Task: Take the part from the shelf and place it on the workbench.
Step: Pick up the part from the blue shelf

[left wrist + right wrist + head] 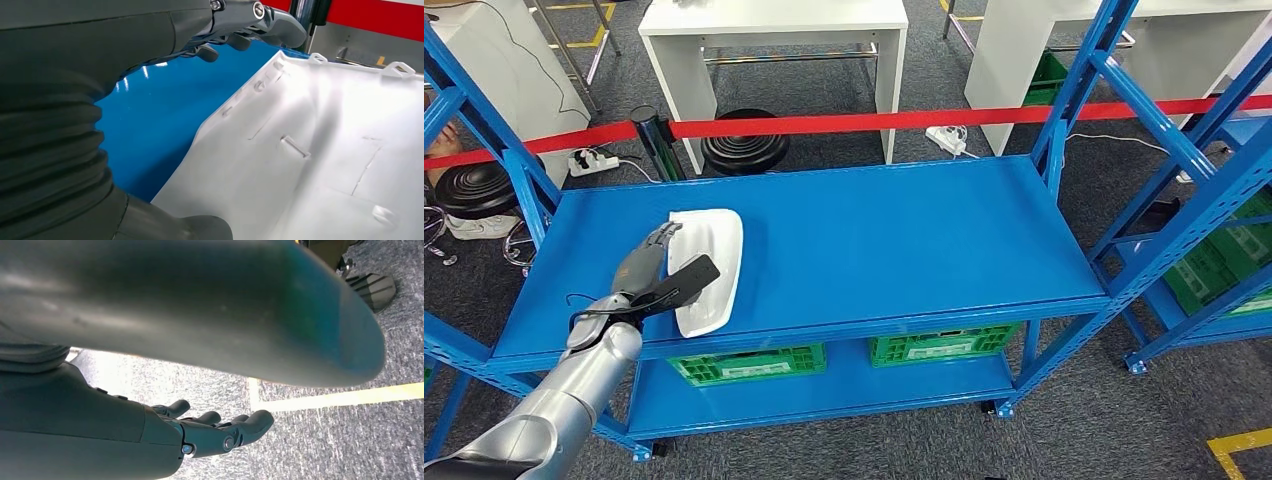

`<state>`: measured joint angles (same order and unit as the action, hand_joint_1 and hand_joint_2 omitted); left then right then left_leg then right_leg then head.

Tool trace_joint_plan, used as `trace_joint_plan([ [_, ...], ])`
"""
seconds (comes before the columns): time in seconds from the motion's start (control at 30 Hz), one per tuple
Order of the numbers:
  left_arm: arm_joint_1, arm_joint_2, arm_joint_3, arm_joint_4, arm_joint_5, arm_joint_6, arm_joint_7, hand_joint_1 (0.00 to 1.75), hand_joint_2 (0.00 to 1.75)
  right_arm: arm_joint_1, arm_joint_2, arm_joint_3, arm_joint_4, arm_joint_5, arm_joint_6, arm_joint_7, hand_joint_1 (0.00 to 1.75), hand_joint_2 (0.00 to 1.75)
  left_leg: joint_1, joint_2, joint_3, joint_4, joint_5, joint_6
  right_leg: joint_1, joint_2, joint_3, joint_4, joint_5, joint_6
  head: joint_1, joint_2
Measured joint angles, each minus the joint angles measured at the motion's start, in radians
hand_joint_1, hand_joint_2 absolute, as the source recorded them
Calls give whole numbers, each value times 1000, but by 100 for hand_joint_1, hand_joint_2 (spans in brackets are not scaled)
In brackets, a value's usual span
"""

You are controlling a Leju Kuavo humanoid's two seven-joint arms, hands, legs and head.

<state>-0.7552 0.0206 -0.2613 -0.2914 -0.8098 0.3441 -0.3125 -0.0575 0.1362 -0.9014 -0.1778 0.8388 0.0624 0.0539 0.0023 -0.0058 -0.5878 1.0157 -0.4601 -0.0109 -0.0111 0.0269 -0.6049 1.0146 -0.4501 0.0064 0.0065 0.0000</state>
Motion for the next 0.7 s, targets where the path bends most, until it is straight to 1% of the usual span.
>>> trace_joint_plan([
  [0.33,-2,-2,0,-1,-10,-3,-11,0,175,0,0,0,0,0,0,-5,0,0,0,0,0,0,0,0,0,0,0,0,0,0,0,0],
  [0.4,-4,-6,0,-3,-14,-2,-24,0,87,0,0,0,0,0,1,-6,0,0,0,0,0,0,0,0,0,0,0,0,0,0,0,0],
  [0.47,-7,-14,0,-7,-14,17,-66,0,0,0,0,0,0,-2,2,-7,0,0,0,0,0,0,0,0,0,0,0,0,0,0,0,0],
  [0.53,-9,-25,1,-15,-21,52,-108,0,0,0,2,0,0,-4,4,-9,0,0,0,0,0,0,0,0,0,0,0,0,0,0,0,0],
  [0.57,-11,-31,1,-19,-33,73,-116,0,0,-1,3,-1,0,-4,5,-9,0,0,0,0,0,0,0,0,0,0,0,0,0,0,0,0],
  [0.7,-20,-56,1,-39,-90,125,-104,0,0,-1,8,-6,0,-6,10,-10,0,0,0,0,0,0,0,0,0,0,0,0,0,0,0,0],
])
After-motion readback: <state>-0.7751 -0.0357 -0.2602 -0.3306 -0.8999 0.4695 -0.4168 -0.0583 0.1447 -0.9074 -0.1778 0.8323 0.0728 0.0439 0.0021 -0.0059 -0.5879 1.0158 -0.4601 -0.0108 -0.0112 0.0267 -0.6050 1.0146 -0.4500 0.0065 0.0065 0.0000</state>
